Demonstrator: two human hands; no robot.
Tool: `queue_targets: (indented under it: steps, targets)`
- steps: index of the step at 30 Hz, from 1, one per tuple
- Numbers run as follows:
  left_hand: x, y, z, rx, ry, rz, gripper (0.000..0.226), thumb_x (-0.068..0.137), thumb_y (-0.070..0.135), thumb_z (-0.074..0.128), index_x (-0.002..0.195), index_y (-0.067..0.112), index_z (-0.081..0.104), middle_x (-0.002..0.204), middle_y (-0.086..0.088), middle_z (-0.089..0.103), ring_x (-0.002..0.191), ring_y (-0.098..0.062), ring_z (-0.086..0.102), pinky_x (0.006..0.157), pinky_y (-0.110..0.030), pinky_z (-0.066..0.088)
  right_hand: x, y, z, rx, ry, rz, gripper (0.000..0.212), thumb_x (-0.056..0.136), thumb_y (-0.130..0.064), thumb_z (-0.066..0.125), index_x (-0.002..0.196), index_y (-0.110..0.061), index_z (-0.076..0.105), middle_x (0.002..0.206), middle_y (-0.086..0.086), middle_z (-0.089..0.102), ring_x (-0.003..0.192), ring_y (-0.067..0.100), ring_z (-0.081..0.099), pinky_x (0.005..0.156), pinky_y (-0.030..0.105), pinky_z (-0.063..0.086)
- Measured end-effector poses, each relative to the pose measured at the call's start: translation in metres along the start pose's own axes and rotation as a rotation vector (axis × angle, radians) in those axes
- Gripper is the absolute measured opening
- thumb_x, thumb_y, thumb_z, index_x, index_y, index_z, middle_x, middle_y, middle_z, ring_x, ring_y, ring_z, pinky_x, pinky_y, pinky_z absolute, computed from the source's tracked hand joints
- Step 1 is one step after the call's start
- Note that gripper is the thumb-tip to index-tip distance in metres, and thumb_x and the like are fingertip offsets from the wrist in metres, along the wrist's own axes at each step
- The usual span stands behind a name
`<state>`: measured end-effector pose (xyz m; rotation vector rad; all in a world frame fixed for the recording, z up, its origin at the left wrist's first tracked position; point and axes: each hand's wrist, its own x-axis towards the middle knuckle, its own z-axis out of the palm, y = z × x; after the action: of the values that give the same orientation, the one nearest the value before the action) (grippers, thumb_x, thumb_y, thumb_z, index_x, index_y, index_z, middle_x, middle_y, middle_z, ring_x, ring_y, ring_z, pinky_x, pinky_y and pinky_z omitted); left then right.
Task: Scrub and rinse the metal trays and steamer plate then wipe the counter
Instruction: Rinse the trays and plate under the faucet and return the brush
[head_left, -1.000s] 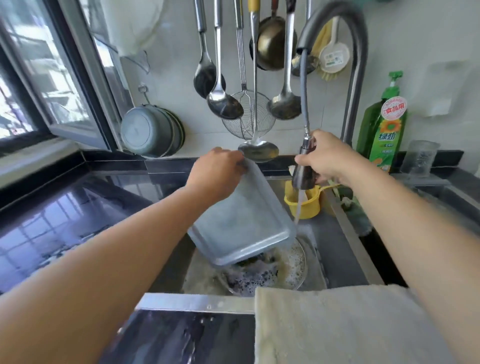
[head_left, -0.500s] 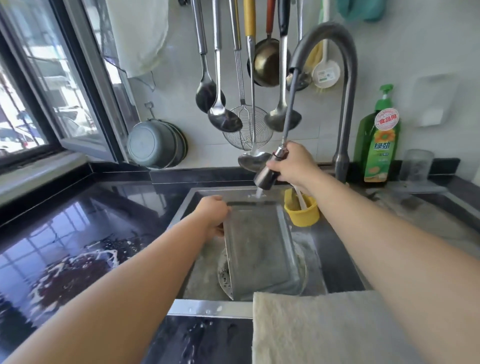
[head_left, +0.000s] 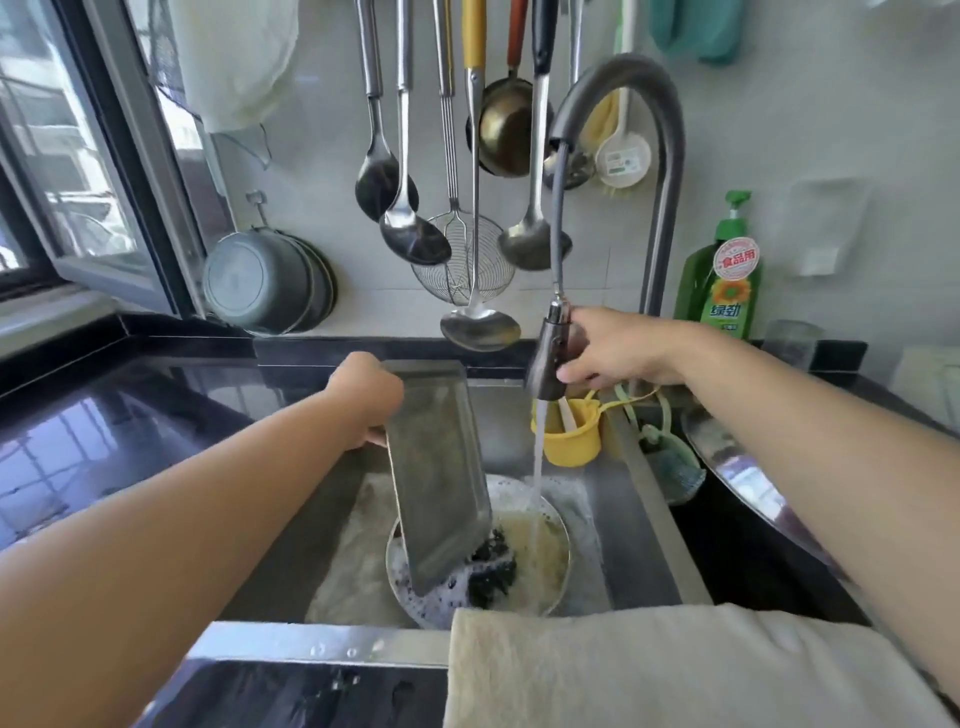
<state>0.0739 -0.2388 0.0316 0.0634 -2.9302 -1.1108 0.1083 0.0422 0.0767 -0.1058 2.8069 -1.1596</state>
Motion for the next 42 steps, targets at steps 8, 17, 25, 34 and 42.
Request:
queue_targets:
  steps: [8, 17, 25, 34, 42]
  targets:
    - [-0.014, 0.015, -0.028, 0.655, 0.235, 0.429, 0.026, 0.103, 0.037, 0.048, 0.111, 0.022, 0.068, 0.109, -0.013, 0.068, 0.101, -0.041, 0.065, 0.082, -0.042, 0.051, 0.078, 0.051, 0.008, -1.282, 0.117, -0.099, 0.038, 0.096, -0.021, 0.053, 0.134, -0.022, 0.058, 0.133, -0.003, 0.05, 0.125, 0.024, 0.038, 0.092, 0.041, 0.047]
    - [-0.029, -0.014, -0.041, 0.945, 0.24, 0.528, 0.034, 0.106, 0.038, 0.037, 0.118, 0.028, 0.067, 0.113, -0.007, 0.068, 0.101, -0.037, 0.065, 0.076, -0.039, 0.045, 0.092, 0.05, 0.0, -1.358, 0.242, 0.145, 0.044, 0.101, -0.043, 0.042, 0.133, -0.022, 0.063, 0.141, 0.001, 0.05, 0.135, 0.032, 0.028, 0.113, 0.052, 0.023]
    - [-0.097, 0.024, -0.017, 1.136, 0.114, 0.648, 0.022, 0.099, 0.011, 0.053, 0.115, 0.013, 0.068, 0.111, -0.012, 0.069, 0.103, -0.039, 0.067, 0.07, -0.041, 0.044, -0.027, 0.054, 0.004, -1.076, 0.218, 0.023, 0.039, 0.102, -0.04, 0.043, 0.134, -0.025, 0.059, 0.156, 0.004, 0.036, 0.144, 0.03, 0.02, 0.118, 0.043, 0.026]
    - [-0.144, 0.043, -0.008, 1.012, 0.226, 0.864, 0.023, 0.1, 0.009, 0.052, 0.121, 0.016, 0.056, 0.106, -0.008, 0.07, 0.093, -0.039, 0.066, 0.066, -0.04, 0.034, -0.15, 0.071, -0.028, -1.098, 0.198, 0.163, 0.048, 0.099, -0.044, 0.047, 0.141, -0.022, 0.055, 0.154, 0.003, 0.041, 0.139, 0.031, 0.029, 0.115, 0.042, 0.035]
    - [-0.131, 0.041, 0.018, 0.872, 0.309, 1.023, 0.027, 0.094, 0.011, 0.061, 0.121, 0.015, 0.057, 0.102, -0.007, 0.067, 0.075, -0.041, 0.068, 0.056, -0.04, 0.042, -0.191, 0.105, -0.02, -0.859, 0.213, 0.301, 0.074, 0.097, -0.053, 0.053, 0.157, -0.016, 0.031, 0.161, 0.009, 0.031, 0.145, 0.034, 0.027, 0.118, 0.043, 0.03]
